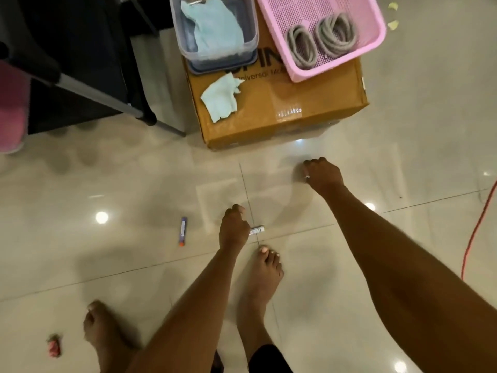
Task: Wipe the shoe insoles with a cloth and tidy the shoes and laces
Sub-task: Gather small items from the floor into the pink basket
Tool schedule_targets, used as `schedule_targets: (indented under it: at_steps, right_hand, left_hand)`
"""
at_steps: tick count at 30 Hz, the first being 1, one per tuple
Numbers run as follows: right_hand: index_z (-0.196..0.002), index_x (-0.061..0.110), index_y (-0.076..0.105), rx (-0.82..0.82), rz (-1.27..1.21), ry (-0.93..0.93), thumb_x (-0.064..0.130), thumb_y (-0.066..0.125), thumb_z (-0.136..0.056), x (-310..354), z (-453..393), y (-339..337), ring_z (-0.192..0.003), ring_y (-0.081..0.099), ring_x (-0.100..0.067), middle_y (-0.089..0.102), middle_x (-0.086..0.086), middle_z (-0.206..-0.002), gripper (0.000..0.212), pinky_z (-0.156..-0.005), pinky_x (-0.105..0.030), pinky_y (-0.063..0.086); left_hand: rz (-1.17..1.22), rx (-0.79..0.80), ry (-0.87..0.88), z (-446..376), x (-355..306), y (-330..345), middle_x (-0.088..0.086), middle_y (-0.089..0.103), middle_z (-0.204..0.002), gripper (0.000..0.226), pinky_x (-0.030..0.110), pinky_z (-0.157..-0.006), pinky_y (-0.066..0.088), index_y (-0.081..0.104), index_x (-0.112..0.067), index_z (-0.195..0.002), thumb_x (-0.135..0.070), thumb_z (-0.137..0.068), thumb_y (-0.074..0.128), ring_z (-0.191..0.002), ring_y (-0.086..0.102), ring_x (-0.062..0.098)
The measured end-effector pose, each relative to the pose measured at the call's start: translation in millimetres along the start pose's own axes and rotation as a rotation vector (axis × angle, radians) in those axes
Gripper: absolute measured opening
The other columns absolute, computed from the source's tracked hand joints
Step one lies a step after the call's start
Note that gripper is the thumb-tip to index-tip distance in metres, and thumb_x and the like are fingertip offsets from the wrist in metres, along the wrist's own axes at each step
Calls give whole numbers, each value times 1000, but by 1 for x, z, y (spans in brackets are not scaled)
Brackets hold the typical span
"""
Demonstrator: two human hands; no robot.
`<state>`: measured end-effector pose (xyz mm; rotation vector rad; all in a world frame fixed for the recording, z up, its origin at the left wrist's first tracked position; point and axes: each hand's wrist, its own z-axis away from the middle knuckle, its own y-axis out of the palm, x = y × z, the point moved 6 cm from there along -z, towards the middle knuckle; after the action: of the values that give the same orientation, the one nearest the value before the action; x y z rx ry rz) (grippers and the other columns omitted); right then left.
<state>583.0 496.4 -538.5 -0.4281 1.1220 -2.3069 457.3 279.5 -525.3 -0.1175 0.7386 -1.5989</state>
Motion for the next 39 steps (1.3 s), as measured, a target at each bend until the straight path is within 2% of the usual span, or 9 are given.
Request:
schedule_targets:
  at_steps: [3,7,10,14,18,23,30,34,39]
  right_hand:
    - [-108,7,56,4,4,-4,15,53,-87,8,8,-3,-104,57,-28,64,-12,-107,23,-77,-34,46]
    - [-101,4,61,4,-401,151,20,64,-78,32,38,-7,-98,61,-33,67,-16,-100,28,-78,-33,46]
    - [-83,14,62,25,-734,305,16,65,-73,49,63,12,-84,63,-24,66,-2,-80,11,-65,-22,40]
    - [-76,17,58,32,-873,319,16,65,-72,61,73,37,-72,54,-11,61,7,-77,8,-56,-9,34]
    - [-79,14,57,-22,-977,329,15,65,-74,60,77,43,-66,52,-3,58,13,-70,9,-55,-1,36]
    - [-85,12,61,-53,-1015,316,15,64,-76,62,86,28,-76,57,-13,61,6,-73,9,-63,-15,41]
    - [-81,17,60,-137,-1197,326,15,61,-78,78,103,-52,-78,66,-22,65,3,-75,4,-79,-40,56]
    - [-83,13,60,-268,-1233,218,9,61,-81,70,88,-177,-65,60,-9,61,8,-69,5,-58,-8,47]
    - [-85,9,62,-450,-1168,129,12,64,-82,45,44,-287,-67,60,0,64,1,-75,5,-68,-15,48]
  left_hand:
    - [-9,12,38,2,-1,-4,9,56,-120,38,27,-84,42,55,-8,-113,7,-80,43,-106,57,24]
    - [-147,51,101,4,1,-4,8,52,-119,39,30,-83,43,52,-10,-116,4,-80,46,-111,52,23]
    - [-313,84,157,8,4,8,8,48,-120,35,32,-84,44,48,-11,-120,-6,-86,53,-114,48,24]
    - [-539,125,324,10,6,38,10,45,-125,40,34,-89,45,44,-8,-125,-18,-89,59,-118,44,25]
    - [-575,-107,391,7,0,36,10,61,-105,31,26,-74,49,60,-8,-104,-20,-78,72,-96,61,22]
    - [-168,7,168,15,3,24,13,65,-104,19,34,-78,45,63,-3,-99,-8,-82,57,-100,59,30]
    - [358,-149,62,58,-57,-45,7,72,-94,18,13,-65,38,68,-5,-96,-16,-83,68,-86,66,19]
    - [575,-225,134,78,-150,-114,2,69,-89,19,4,-57,38,67,-7,-95,-22,-84,69,-78,60,10]
    - [672,-301,219,65,-247,-174,3,65,-89,18,8,-59,40,65,-6,-96,-20,-85,67,-80,57,12]
